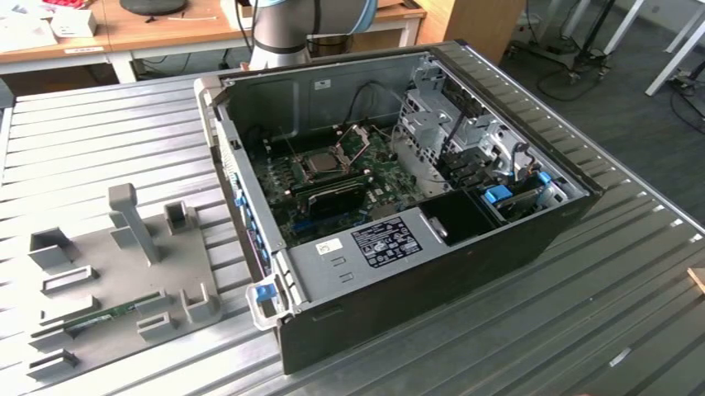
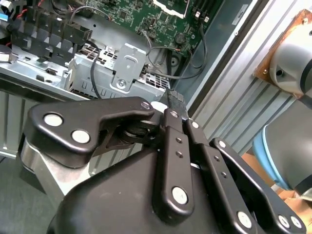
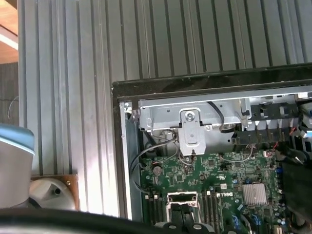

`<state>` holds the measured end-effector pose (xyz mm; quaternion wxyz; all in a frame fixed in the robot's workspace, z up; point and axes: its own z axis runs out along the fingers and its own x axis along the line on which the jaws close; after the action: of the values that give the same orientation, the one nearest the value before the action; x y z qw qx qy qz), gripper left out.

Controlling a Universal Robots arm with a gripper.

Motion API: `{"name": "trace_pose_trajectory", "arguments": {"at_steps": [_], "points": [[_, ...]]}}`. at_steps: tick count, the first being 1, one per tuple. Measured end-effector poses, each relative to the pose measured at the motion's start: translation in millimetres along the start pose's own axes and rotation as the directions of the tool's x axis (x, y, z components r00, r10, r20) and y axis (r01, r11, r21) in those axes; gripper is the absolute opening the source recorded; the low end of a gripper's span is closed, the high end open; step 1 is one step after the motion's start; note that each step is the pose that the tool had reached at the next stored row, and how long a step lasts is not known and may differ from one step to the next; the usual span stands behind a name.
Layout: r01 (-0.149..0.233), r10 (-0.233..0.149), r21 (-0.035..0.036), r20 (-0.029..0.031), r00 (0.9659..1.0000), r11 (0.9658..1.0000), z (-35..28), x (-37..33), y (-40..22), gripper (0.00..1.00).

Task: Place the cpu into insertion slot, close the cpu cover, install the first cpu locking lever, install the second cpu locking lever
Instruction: 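Close the cpu cover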

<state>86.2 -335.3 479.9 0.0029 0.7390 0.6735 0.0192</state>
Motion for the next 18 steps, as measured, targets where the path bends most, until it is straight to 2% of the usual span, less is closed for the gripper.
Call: {"name": "trace_pose_trajectory", "arguments": {"at_steps": [8, 18], "points": [[0.009, -0.009, 0.0002, 0.0001, 1.0, 1.0, 1.8, 0.0, -0.8, 0.11], [0.047, -0.047, 0.0024, -0.001, 0.9989, 0.9989, 19.9, -1.4, -4.4, 0.11]]}}
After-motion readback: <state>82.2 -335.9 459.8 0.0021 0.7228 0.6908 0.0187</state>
